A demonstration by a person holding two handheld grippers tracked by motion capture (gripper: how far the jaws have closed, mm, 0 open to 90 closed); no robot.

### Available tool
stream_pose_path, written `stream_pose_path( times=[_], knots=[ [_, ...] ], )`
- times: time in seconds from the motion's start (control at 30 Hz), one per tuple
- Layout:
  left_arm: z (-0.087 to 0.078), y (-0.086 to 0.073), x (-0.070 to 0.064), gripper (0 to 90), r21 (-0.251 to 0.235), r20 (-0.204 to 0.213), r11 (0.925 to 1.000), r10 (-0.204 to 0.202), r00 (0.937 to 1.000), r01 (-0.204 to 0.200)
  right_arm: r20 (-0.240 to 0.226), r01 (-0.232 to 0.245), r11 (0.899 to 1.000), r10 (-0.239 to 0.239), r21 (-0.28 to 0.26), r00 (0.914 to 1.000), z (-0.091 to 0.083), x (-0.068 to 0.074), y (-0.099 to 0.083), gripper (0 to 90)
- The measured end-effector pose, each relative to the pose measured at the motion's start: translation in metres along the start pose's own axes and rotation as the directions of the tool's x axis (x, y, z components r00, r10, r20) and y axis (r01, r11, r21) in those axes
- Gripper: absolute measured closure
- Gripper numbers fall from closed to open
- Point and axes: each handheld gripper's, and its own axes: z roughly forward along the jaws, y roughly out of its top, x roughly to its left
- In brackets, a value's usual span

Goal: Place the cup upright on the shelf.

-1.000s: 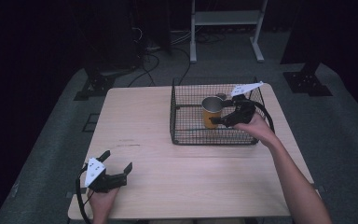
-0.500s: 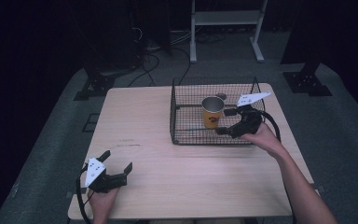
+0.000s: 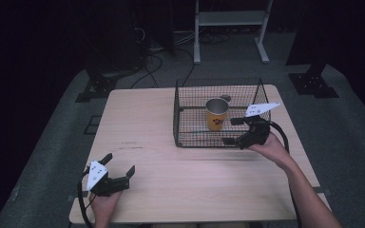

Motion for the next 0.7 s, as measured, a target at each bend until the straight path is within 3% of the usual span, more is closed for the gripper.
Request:
stream_pose_path(
  times=[0.37, 0.7],
  knots=[
    [0.0, 0.0, 0.0, 1.8, 0.0, 0.0, 1.0, 0.002, 1.0, -0.002, 0.002, 0.004, 1.0, -0.004, 0.005, 1.0, -0.01, 0.009, -0.015, 1.8],
    [0.0, 0.0, 0.0, 1.8, 0.0, -0.001, 1.0, -0.001, 1.0, 0.001, 0.006, -0.032, 0.999, 0.032, 0.028, 0.9995, -0.014, 0.008, -0.033, 1.8]
  ],
)
